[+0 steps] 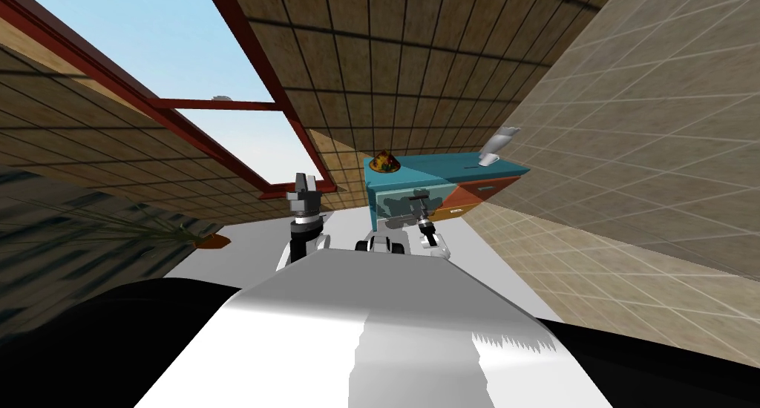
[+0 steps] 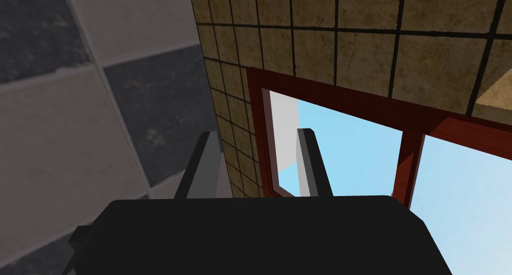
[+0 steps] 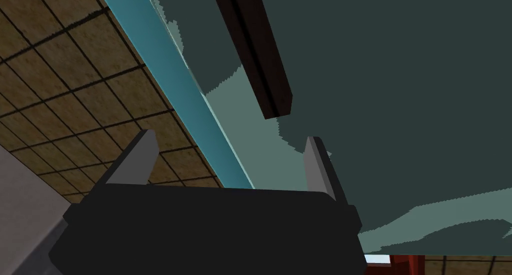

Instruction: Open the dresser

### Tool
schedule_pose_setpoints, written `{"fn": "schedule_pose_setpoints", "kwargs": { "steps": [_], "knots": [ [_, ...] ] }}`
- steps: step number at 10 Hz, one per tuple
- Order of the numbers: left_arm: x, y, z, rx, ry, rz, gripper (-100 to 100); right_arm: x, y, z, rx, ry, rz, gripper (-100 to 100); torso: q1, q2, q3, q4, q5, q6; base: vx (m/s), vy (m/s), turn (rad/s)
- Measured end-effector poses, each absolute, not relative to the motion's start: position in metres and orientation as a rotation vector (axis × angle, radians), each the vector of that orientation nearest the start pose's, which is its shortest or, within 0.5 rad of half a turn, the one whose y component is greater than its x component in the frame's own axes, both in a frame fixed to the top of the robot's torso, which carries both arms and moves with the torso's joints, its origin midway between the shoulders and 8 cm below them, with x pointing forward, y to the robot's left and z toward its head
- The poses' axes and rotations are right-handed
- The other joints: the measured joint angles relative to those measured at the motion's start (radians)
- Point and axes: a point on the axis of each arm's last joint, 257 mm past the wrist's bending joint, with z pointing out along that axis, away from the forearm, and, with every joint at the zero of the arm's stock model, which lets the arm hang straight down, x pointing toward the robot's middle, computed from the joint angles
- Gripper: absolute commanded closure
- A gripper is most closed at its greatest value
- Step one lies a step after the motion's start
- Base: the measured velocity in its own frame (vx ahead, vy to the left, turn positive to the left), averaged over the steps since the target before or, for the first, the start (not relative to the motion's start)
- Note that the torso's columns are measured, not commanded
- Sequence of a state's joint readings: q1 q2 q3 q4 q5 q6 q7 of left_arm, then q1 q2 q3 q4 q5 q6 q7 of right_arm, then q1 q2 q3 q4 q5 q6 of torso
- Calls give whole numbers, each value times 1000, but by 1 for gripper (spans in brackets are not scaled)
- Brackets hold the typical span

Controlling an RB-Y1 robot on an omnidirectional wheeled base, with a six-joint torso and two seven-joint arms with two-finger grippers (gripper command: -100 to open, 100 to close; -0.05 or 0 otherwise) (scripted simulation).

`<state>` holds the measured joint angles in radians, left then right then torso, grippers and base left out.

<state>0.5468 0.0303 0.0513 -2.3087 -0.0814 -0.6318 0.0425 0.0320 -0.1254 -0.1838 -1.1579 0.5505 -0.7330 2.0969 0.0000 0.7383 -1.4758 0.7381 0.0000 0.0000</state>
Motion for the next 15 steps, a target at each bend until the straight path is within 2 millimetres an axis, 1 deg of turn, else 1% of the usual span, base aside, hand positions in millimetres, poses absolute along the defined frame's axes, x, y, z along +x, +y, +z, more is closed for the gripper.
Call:
{"fn": "schedule_pose_setpoints", "kwargs": {
  "steps": [5, 8, 10, 11, 12, 13, 15],
  "knots": [
    [312, 277, 46, -491, 603, -1258, 0, 486, -272, -304, -1021, 1118, -880, -100, 0, -1, 0, 0, 0, 0, 36, 14, -5],
    [312, 277, 46, -491, 603, -1258, 0, 487, -273, -315, -1075, 1111, -919, -100, 0, 0, 0, 0, 0, 0, 31, 12, -4],
    [312, 277, 46, -491, 603, -1258, 0, 488, -274, -317, -1094, 1107, -933, -100, 0, 1, 0, 0, 0, 0, 6, 3, 0],
    [312, 277, 46, -491, 603, -1258, 0, 488, -274, -317, -1094, 1107, -933, 100, 0, 1, 1, 0, 0, 0, 0, 0, 0],
    [312, 277, 46, -491, 603, -1258, 0, 488, -274, -317, -1094, 1107, -933, 100, 0, 0, 0, 0, 0, 0, -19, -38, -10],
    [312, 277, 46, -491, 603, -1258, 0, 486, -270, -318, -1096, 1105, -930, 100, -2, 1, 1, 0, 0, 0, -42, -87, -13],
    [312, 277, 46, -491, 603, -1258, 0, 474, -249, -322, -1103, 1104, -923, 100, -4, 2, 1, 0, -1, 0, -47, -122, -11]
  ]
}}
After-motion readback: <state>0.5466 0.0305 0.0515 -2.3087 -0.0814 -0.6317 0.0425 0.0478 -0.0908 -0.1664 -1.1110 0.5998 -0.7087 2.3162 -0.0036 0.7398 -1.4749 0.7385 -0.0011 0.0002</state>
